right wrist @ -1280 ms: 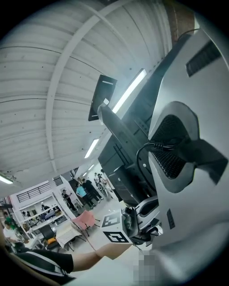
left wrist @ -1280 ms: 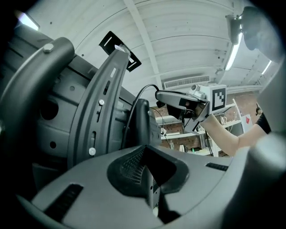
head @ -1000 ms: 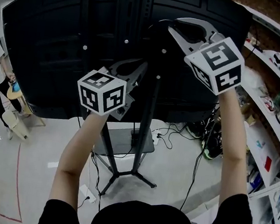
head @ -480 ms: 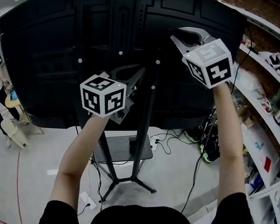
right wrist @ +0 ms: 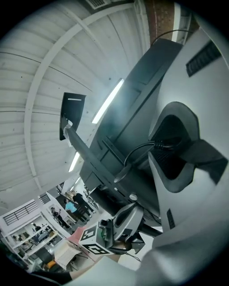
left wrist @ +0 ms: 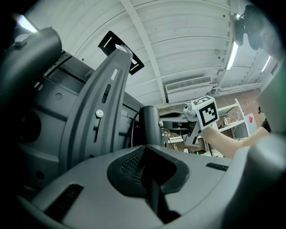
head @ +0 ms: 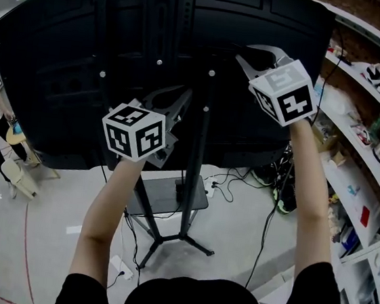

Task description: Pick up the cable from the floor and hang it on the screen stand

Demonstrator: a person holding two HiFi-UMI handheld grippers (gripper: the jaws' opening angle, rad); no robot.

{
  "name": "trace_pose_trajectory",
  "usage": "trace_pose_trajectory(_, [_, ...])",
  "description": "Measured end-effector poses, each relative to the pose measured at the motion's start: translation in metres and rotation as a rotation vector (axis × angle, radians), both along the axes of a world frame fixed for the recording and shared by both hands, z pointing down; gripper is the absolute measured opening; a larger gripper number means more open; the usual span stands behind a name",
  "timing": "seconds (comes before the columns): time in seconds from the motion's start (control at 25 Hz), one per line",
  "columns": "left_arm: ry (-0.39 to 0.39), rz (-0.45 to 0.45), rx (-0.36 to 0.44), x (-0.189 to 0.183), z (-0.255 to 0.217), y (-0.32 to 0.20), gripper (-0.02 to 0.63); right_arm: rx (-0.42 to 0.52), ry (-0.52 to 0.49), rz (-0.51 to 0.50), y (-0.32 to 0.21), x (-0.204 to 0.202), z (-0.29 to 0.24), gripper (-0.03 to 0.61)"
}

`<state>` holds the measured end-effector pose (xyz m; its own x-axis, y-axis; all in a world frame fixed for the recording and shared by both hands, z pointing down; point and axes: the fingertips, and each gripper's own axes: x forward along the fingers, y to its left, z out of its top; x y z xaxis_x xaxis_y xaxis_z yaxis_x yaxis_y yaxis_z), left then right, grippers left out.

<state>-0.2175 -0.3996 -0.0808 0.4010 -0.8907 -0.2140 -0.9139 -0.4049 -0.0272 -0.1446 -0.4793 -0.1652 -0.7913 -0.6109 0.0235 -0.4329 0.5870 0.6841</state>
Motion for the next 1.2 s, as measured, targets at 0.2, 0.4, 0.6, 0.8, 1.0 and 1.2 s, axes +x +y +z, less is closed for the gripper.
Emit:
trace_pose_trajectory(0.2, [0.013, 0.002, 0.002, 0.007, 0.01, 0.005, 0.006, -0.017, 0.005, -0.001, 0.006, 0.007, 0.029, 0.086])
trace_pose_trajectory(0.4, [0.002, -0.013, 0.004, 0.008, 0.021, 0.012, 0.006, -0.076, -0.012, -0.026, 0.009, 0.008, 0.064, 0.086])
trace_pose_trajectory(0.6, [0.007, -0.019, -0.001, 0.011, 0.037, 0.02, 0.006, -0.075, -0.085, -0.055, 0.019, 0.002, 0.08, 0.087])
trace_pose_trajectory(0.8, [0.037, -0.01, -0.025, 0.016, 0.065, 0.027, 0.006, 0.024, -0.233, -0.034, 0.03, -0.002, 0.078, 0.089])
trace_pose_trajectory(1.0, [0.04, 0.015, -0.051, 0.027, 0.088, 0.038, 0.006, 0.029, -0.295, -0.021, 0.041, -0.004, 0.08, 0.112])
trace_pose_trajectory(1.2, [0.037, 0.027, -0.063, 0.03, 0.098, 0.052, 0.006, 0.038, -0.353, -0.03, 0.058, -0.007, 0.077, 0.187])
